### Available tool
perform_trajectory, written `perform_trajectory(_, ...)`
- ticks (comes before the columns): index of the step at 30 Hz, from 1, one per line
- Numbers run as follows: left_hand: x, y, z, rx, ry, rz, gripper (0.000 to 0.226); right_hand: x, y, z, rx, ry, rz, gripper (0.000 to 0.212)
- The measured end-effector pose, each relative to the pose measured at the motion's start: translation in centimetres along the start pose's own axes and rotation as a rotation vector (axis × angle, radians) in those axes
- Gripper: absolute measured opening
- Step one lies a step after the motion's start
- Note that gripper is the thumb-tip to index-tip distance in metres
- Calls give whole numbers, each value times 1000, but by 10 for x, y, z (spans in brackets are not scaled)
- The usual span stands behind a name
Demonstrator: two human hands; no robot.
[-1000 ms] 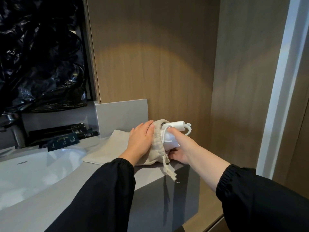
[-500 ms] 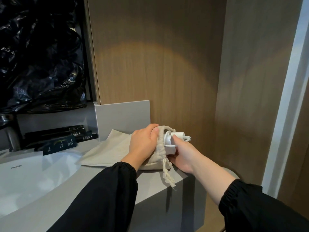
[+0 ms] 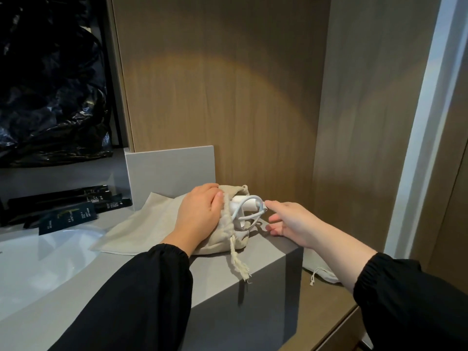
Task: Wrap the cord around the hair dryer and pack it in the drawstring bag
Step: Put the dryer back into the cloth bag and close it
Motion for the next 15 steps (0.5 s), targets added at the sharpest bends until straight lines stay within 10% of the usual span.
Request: perform_trajectory(15,2,2,-3,-4,30,-2,37,15,-50,-21,2,448,562,29)
Point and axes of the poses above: each hand's wrist, its own z-axis away from the middle knuckle, its own y-axis out of the back of the hand, x = y × z, the point moved 1 cm from there along -z, towards the middle knuckle, and after that the axes turned 9 degrees about -x, right-handed, at the moved point
